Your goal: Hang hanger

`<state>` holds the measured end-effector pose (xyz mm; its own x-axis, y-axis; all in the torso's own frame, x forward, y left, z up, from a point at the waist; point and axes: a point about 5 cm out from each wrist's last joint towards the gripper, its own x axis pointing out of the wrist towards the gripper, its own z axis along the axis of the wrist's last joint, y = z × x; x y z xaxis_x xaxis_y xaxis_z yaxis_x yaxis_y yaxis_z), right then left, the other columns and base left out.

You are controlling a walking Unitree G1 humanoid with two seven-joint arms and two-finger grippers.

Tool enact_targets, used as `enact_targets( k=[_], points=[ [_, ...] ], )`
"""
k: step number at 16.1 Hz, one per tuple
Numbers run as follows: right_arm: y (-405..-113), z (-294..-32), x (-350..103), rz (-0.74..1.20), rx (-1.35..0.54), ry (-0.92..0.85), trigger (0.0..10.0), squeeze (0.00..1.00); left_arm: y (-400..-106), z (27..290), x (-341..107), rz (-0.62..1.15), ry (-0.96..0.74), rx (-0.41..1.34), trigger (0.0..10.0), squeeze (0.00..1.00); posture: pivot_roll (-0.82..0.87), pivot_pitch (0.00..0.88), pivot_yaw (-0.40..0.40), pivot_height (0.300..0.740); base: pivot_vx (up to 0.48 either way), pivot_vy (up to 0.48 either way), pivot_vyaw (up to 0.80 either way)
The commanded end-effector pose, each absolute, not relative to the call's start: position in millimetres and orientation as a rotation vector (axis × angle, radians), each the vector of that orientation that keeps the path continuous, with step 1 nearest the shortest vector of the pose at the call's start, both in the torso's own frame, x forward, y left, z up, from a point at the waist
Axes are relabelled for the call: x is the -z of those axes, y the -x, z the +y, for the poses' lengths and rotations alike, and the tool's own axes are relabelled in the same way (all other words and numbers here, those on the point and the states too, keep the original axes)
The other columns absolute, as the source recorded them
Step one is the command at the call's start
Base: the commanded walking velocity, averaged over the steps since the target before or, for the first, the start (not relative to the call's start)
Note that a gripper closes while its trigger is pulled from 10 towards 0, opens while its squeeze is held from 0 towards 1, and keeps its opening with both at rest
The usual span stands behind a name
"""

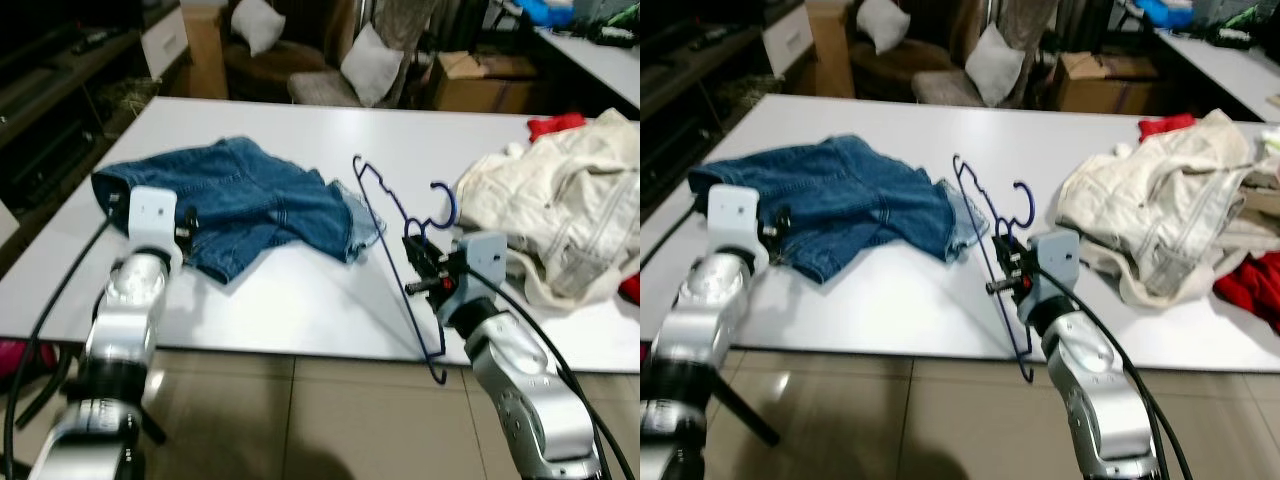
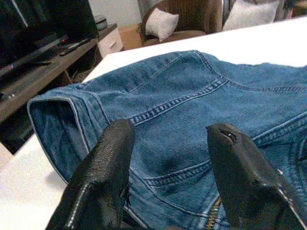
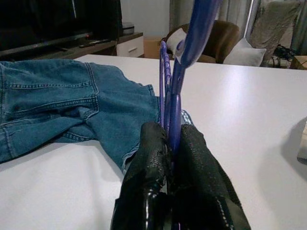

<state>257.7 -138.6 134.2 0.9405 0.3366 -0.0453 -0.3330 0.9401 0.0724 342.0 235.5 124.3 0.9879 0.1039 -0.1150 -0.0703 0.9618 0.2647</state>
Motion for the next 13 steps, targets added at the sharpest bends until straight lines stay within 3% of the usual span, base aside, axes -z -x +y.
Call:
enact_targets(
  k=[1, 2, 4, 7, 9, 13],
  points=[
    [-258.2, -142.7, -136.4, 0.055, -0.326, -0.062, 10.0, 0.0, -345.3, 235.1, -117.1, 0.167, -0.293, -0.085, 10.0, 0.23, -0.15, 0.0, 0.031, 0.74, 0.0, 0.0, 0.0],
    [-258.0, -143.2, -136.5, 0.054, -0.324, -0.061, 10.0, 0.0, -347.2, 237.4, -113.5, 0.196, -0.319, -0.099, 10.0, 0.23, -0.15, 0.0, 0.031, 0.74, 0.0, 0.0, 0.0],
    [-257.3, -145.0, -138.0, 0.047, -0.308, -0.063, 10.0, 0.0, -345.6, 228.0, -75.6, 0.444, -0.357, -0.013, 10.0, 0.23, -0.16, 0.0, 0.04, 0.74, 0.0, 0.0, 0.0],
    [-257.4, -147.6, -139.8, 0.037, -0.291, -0.065, 10.0, 0.0, -340.9, 197.1, -54.1, 0.531, -0.322, 0.161, 10.0, 0.22, -0.17, 0.0, 0.047, 0.74, 0.0, 0.0, 0.0],
    [-258.7, -152.4, -143.2, 0.02, -0.262, -0.077, 10.0, 0.0, -337.1, 151.7, -43.1, 0.555, -0.211, 0.35, 10.0, 0.22, -0.18, 0.0, 0.048, 0.74, 0.0, 0.0, 0.0],
    [-260.1, -162.7, -146.9, 0.001, -0.198, -0.093, 10.0, 0.0, -337.5, 78.0, -50.5, 0.535, 0.076, 0.515, 10.0, 0.22, -0.19, 0.0, 0.052, 0.74, 0.0, 0.0, 0.0]
  ],
)
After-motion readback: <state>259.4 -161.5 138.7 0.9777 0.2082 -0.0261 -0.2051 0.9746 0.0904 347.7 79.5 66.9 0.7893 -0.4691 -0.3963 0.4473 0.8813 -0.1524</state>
